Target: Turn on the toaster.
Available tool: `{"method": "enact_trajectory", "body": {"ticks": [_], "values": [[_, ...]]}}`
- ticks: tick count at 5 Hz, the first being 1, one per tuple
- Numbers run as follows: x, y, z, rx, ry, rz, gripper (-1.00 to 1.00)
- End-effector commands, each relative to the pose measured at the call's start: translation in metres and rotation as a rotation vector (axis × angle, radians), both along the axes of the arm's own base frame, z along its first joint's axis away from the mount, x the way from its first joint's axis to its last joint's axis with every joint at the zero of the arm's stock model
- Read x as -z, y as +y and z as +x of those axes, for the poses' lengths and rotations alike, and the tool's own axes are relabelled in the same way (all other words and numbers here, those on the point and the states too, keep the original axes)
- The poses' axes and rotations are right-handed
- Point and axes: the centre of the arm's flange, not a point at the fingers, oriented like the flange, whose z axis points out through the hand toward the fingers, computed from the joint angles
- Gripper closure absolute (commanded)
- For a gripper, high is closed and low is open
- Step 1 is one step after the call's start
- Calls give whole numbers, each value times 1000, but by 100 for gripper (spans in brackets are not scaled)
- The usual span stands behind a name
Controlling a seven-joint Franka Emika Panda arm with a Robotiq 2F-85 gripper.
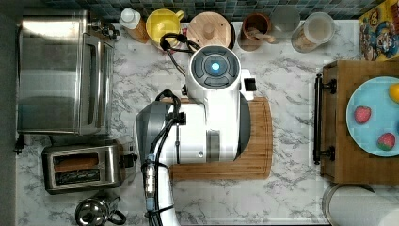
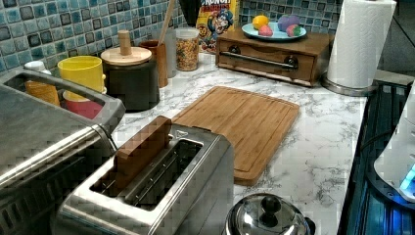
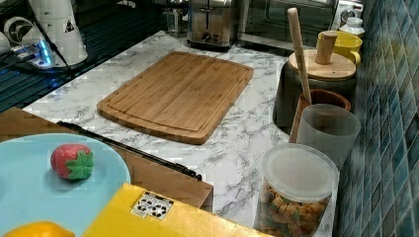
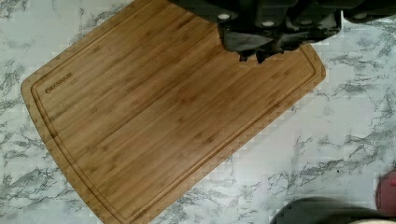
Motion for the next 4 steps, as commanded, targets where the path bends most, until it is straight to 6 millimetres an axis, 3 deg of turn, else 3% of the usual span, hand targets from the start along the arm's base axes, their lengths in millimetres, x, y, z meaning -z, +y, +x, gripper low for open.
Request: {"method": "enact_trajectory", "body": {"ticks": [1,4], "values": [[-1,2,1,-24,-7,2,100],[-10,83,-25,-346,-104,83,100]]}}
